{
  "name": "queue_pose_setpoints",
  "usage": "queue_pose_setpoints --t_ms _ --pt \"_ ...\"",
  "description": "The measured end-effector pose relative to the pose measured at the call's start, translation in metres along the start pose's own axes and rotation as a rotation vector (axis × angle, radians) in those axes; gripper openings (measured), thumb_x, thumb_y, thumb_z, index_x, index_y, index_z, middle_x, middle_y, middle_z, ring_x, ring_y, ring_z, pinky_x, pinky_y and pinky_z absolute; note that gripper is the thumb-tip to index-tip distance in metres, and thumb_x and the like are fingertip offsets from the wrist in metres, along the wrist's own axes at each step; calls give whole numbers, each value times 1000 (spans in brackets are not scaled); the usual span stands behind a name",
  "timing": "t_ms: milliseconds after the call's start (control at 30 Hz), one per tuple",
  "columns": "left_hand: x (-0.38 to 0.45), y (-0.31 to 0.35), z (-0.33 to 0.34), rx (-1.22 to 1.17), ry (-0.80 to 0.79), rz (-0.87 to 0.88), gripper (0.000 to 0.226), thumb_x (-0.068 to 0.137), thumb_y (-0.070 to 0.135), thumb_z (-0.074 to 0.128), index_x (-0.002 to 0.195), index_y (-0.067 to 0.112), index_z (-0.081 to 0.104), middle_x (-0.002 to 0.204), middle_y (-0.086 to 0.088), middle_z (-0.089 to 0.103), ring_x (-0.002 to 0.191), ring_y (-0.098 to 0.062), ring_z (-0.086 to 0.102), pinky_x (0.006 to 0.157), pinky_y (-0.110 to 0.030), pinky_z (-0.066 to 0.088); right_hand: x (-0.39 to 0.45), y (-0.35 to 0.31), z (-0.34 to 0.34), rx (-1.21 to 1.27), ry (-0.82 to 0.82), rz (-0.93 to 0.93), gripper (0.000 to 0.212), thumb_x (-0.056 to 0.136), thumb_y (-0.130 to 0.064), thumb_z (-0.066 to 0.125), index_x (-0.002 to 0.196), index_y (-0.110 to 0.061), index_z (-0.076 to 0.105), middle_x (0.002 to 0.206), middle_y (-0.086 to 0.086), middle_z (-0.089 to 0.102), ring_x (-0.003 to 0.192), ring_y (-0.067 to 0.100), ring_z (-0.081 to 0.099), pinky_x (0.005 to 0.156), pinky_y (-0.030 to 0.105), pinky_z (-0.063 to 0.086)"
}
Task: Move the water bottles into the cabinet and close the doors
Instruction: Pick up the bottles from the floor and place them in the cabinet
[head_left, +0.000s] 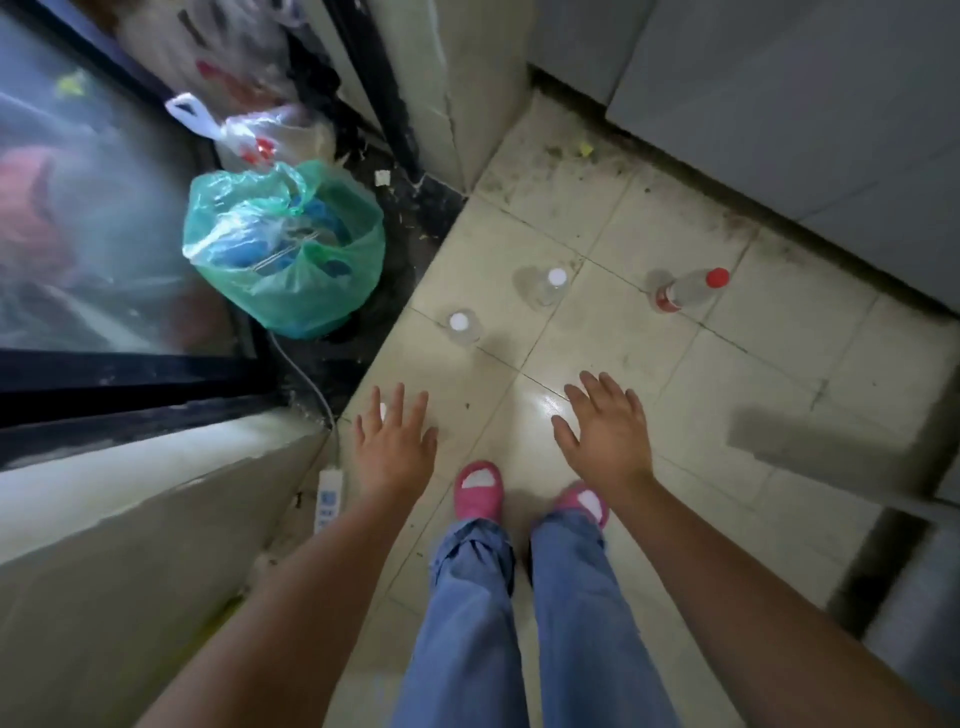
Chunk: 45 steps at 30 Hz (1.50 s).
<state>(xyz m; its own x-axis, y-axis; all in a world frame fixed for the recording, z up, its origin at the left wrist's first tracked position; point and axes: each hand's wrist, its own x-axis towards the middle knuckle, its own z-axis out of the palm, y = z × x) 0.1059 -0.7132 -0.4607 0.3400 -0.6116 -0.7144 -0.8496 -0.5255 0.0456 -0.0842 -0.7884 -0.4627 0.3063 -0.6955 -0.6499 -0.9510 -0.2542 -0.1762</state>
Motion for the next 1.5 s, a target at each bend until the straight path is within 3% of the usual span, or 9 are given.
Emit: queue_pose_setpoints --t_ms 133,233,333,533,667,900,1200,1367,1500 --pt "28 -35 18 -81 7 -129 53 99 39 31 148 27 15 161 -1 7 149 -24 -3 121 -42 9 58 -30 13 -124 16 -190 40 71 -31 54 92 -3 75 102 19 75 94 37 71 75 56 55" --pt "55 -55 37 -163 -32 -212 56 98 37 37 148 26 16 160 -2 9 149 -26 -1 120 -43 15 106 -50 27 -170 -57 -276 48 91 -30 50 132 -5 50 146 17 43 138 32 36 113 49 28" --pt "96 -72 73 -213 -47 -276 61 97 36 42 149 24 12 160 -3 6 149 -26 0 120 -43 18 170 -66 49 -273 -92 -341 54 96 -32 44 144 -13 29 157 8 21 146 24 15 119 42 16" --pt "180 -102 129 -261 -84 -265 64 96 26 47 149 15 13 159 -12 11 148 -28 9 118 -41 23 265 -93 104 -290 -114 -337 64 92 -20 56 146 -17 23 159 7 10 144 30 16 113 41 30" --pt "193 -108 154 -234 -119 -205 56 95 21 49 144 7 24 152 -12 28 134 -30 38 102 -43 42 284 -92 133 -291 -54 -360 53 90 1 52 139 -9 35 149 13 30 126 33 41 88 36 44" --pt "189 -101 156 -63 -92 -163 35 90 7 54 125 6 45 122 -16 51 107 -31 53 83 -40 52 259 -54 137 -256 75 -386 36 82 16 46 115 7 54 123 26 48 109 39 47 64 31 32" --pt "138 -23 105 189 -246 80 43 91 12 52 131 6 37 132 -18 40 119 -30 43 90 -35 49 133 33 106 -82 -94 -16 30 94 -1 42 123 -4 47 128 16 43 115 32 44 85 39 46" --pt "94 45 74 445 -259 301 44 88 14 52 129 7 38 131 -16 40 119 -30 42 95 -34 45 41 90 107 160 -26 233 36 75 10 62 110 6 58 115 28 53 107 45 54 68 45 56" --pt "47 109 54 580 -235 465 46 83 15 57 126 6 43 126 -17 45 115 -33 47 90 -39 48 -42 136 113 398 -6 540 36 88 -1 50 124 -1 49 130 18 42 121 32 42 86 34 48"
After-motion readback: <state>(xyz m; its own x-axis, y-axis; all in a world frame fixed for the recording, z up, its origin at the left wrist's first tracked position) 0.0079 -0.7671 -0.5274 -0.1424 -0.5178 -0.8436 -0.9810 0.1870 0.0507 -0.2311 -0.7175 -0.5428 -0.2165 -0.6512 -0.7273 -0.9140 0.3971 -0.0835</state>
